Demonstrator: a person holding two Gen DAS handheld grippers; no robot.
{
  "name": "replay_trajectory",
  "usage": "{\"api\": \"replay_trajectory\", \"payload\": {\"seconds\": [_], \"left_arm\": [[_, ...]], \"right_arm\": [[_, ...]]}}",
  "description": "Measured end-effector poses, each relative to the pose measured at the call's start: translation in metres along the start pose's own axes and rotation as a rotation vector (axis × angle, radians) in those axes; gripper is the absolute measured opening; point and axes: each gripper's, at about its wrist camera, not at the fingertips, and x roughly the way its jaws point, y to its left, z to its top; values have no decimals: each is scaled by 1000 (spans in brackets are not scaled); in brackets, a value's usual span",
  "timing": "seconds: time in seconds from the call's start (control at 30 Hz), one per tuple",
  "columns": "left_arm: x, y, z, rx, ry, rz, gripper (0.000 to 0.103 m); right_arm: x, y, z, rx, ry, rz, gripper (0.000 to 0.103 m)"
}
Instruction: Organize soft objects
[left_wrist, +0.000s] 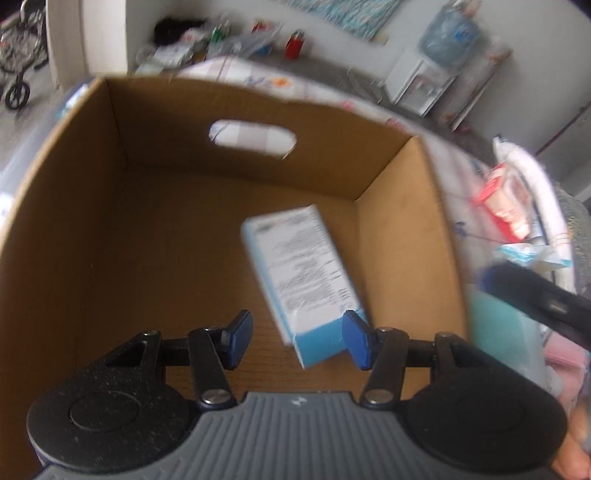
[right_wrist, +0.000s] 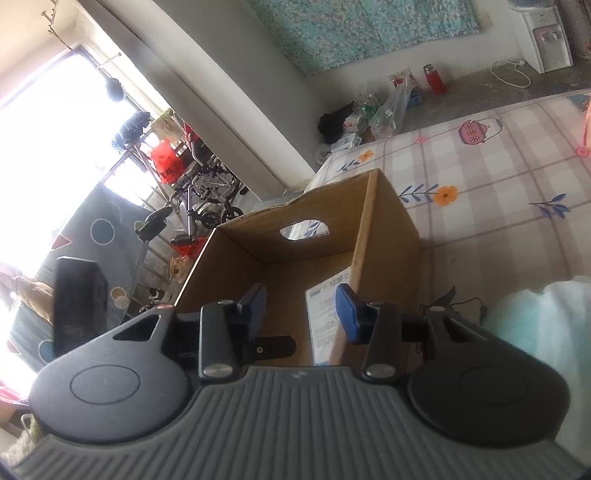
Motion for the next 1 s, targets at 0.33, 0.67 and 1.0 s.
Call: {"api": "replay_trajectory", "payload": {"seconds": [0.33,0.67,1.0], "left_arm": [[44,15,24,-80,97,19,34],[63,-22,40,14,5,9,35],[64,-26,38,-2,-71,10,38]], "right_arm": [[-43,-41,-6,57,-52,-3,48],[-46,-50,-11,93,-57,-5,48],[-53,-55,-23,112,-57,-18,48]]}}
